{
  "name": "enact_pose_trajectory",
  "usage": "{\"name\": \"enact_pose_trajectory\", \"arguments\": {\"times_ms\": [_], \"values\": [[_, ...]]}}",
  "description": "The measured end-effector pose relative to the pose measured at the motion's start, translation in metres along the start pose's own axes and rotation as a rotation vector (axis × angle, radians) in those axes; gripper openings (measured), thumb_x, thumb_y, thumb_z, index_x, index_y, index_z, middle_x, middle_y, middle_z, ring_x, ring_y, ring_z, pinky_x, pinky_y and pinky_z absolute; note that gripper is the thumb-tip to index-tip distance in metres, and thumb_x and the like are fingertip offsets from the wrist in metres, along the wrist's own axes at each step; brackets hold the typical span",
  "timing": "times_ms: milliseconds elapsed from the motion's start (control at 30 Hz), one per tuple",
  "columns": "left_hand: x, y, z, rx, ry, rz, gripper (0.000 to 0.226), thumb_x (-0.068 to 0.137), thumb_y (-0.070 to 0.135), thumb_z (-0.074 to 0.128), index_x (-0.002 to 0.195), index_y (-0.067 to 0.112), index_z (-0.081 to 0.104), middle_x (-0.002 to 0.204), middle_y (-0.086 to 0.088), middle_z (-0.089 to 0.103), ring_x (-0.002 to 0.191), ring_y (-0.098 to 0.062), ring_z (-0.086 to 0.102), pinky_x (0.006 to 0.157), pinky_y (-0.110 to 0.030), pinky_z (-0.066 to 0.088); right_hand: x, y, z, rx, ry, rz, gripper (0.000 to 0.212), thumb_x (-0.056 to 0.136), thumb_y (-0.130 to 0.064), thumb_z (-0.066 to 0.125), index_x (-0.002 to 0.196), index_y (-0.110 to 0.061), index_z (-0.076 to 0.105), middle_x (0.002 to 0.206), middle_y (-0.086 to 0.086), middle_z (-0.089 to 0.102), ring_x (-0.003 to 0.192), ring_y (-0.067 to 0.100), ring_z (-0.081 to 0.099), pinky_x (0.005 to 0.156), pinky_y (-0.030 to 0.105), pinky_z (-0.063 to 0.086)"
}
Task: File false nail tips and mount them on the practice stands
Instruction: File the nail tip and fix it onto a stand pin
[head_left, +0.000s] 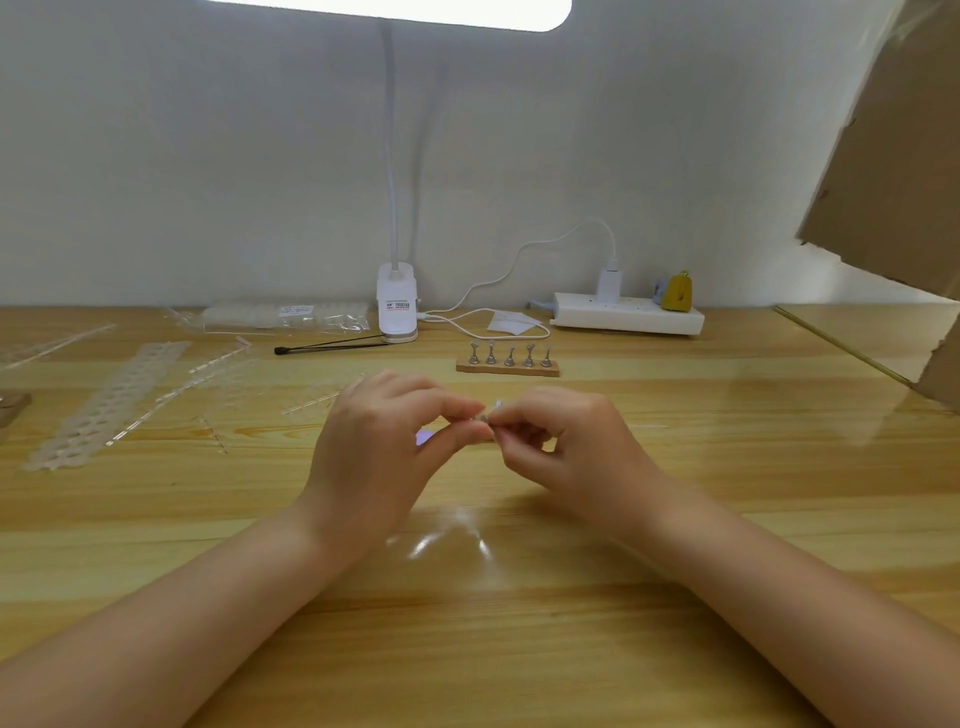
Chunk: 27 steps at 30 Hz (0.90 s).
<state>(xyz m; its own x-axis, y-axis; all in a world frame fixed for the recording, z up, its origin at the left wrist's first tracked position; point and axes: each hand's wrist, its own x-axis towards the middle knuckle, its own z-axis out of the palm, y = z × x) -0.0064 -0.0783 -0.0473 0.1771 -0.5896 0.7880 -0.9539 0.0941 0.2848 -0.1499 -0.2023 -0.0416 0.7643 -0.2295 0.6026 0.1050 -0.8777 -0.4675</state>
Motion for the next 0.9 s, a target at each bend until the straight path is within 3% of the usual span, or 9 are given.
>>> {"name": "enact_pose_trajectory", "arguments": {"times_ms": [267,433,533,667,733,833,900], "values": [[0.000,0.002,-0.001,-0.022,-0.005,0.006,0.029,0.079,0.045,0.062,0.086,0.020,0.076,0.081,0.009,0.071,0.079,-0.014,0.064,0.075,-0.043,0.047,-0.001,0.000,0.000,-0.002,0.021,-0.013,0.012,0.086,-0.003,0.066,0.095,-0.005,0.074,0.076,0.002,0.067,0.070,0.014,0.058,0.065,0.032,0.048],[0.002,0.004,-0.002,-0.124,-0.003,-0.049,0.024,0.073,0.038,0.077,0.085,0.017,0.077,0.079,0.008,0.070,0.076,-0.019,0.064,0.069,-0.049,0.052,-0.001,0.000,0.001,0.034,0.030,-0.012,0.011,0.087,-0.003,0.067,0.095,-0.006,0.074,0.076,0.001,0.067,0.070,0.012,0.058,0.065,0.024,0.048],[0.003,0.004,-0.005,-0.351,-0.017,-0.179,0.025,0.069,0.041,0.074,0.085,0.023,0.078,0.079,0.011,0.070,0.081,-0.021,0.065,0.068,-0.050,0.056,0.000,0.000,-0.001,0.031,0.024,-0.035,0.011,0.087,-0.003,0.067,0.096,-0.005,0.073,0.079,0.003,0.066,0.072,0.016,0.060,0.066,0.031,0.050],[0.002,0.006,-0.005,-0.374,-0.017,-0.173,0.033,0.069,0.044,0.071,0.099,0.032,0.070,0.083,0.015,0.070,0.084,-0.016,0.064,0.069,-0.049,0.056,0.002,-0.001,-0.003,0.004,0.021,-0.074,0.010,0.086,-0.001,0.067,0.094,-0.003,0.072,0.079,0.006,0.067,0.071,0.018,0.061,0.066,0.033,0.050],[0.000,0.004,-0.003,-0.360,-0.011,-0.200,0.032,0.072,0.046,0.069,0.099,0.029,0.073,0.091,0.015,0.068,0.080,-0.014,0.063,0.069,-0.047,0.057,0.002,0.001,-0.004,0.021,0.035,-0.005,0.010,0.087,-0.003,0.067,0.095,-0.005,0.072,0.080,0.004,0.069,0.072,0.016,0.064,0.067,0.029,0.052],[-0.002,0.000,0.000,-0.251,-0.013,-0.221,0.043,0.084,0.051,0.056,0.115,0.024,0.067,0.099,0.018,0.065,0.081,-0.005,0.060,0.074,-0.032,0.050,0.001,0.018,-0.015,0.047,0.147,0.241,0.011,0.088,-0.009,0.066,0.095,-0.015,0.072,0.078,-0.006,0.069,0.071,0.003,0.064,0.065,0.016,0.051],[-0.004,-0.001,0.000,-0.167,-0.014,-0.212,0.040,0.092,0.050,0.053,0.116,0.021,0.066,0.096,0.019,0.064,0.081,-0.001,0.058,0.076,-0.034,0.049,-0.001,0.035,-0.025,0.029,0.235,0.404,0.009,0.088,-0.014,0.066,0.093,-0.019,0.073,0.076,-0.008,0.069,0.067,-0.003,0.061,0.062,0.010,0.047]]}}
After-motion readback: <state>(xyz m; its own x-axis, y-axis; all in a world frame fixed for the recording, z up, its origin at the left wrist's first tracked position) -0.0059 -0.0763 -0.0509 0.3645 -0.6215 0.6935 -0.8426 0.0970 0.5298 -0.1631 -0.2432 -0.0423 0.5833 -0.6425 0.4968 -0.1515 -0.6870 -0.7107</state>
